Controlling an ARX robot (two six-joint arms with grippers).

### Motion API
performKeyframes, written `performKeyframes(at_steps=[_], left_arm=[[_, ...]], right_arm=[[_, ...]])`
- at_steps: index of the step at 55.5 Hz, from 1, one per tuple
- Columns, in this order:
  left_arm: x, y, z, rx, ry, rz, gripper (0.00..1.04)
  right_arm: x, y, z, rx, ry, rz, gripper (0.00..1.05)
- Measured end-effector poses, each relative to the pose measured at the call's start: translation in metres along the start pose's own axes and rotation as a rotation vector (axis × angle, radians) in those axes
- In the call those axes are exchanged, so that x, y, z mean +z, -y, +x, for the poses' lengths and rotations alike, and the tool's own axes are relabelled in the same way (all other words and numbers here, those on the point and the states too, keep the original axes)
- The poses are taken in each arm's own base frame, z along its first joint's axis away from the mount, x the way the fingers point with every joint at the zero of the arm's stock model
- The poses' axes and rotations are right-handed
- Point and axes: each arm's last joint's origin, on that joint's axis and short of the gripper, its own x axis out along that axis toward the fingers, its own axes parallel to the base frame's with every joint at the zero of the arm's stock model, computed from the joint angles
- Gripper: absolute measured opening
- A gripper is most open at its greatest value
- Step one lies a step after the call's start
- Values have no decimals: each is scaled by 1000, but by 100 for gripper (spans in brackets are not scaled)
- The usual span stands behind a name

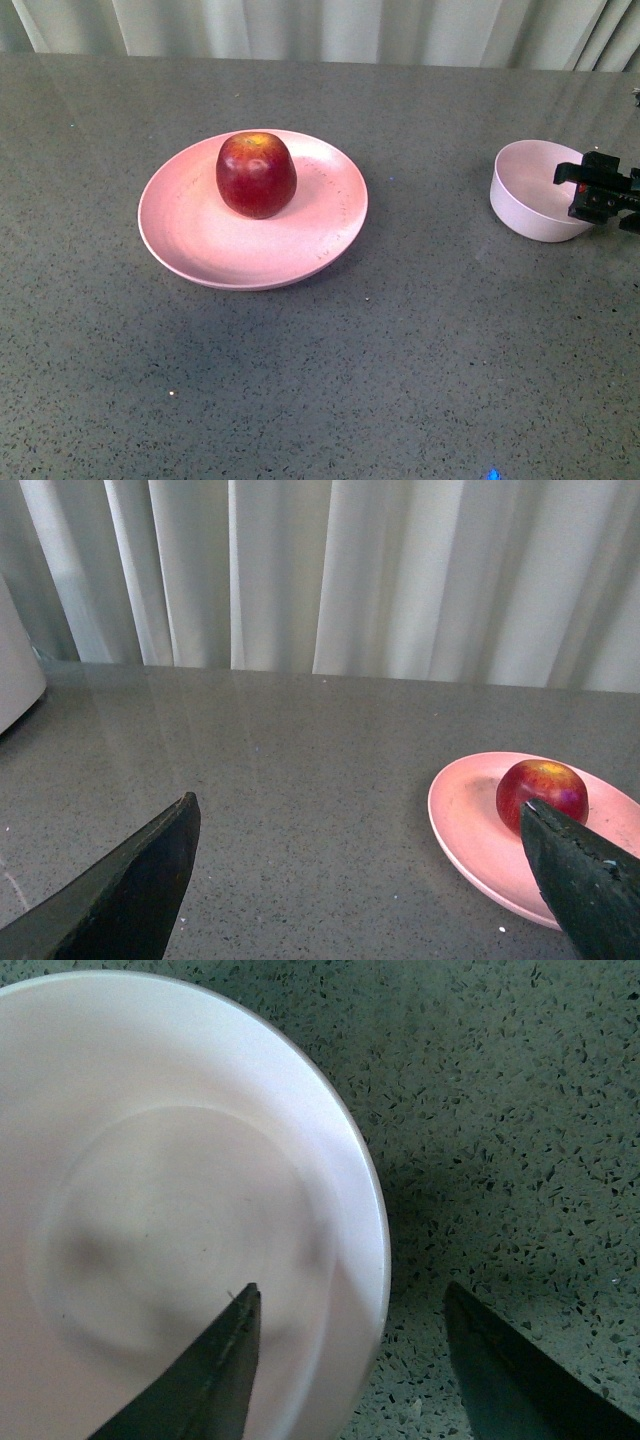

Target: Move apple from plate to bowl

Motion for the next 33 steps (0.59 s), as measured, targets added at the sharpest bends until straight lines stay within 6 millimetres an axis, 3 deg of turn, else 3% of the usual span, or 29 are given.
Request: performKeyframes(at_steps=[2,19,33], left_arm=[[0,0,0,0,0,0,96],[0,0,0,0,0,0,96],[0,0,0,0,0,0,96]], right_arm=[[1,-2,1,-1,-2,9,45],[10,-15,-3,41,-3,17,1],[11,-40,-10,90,-14,-13,2]])
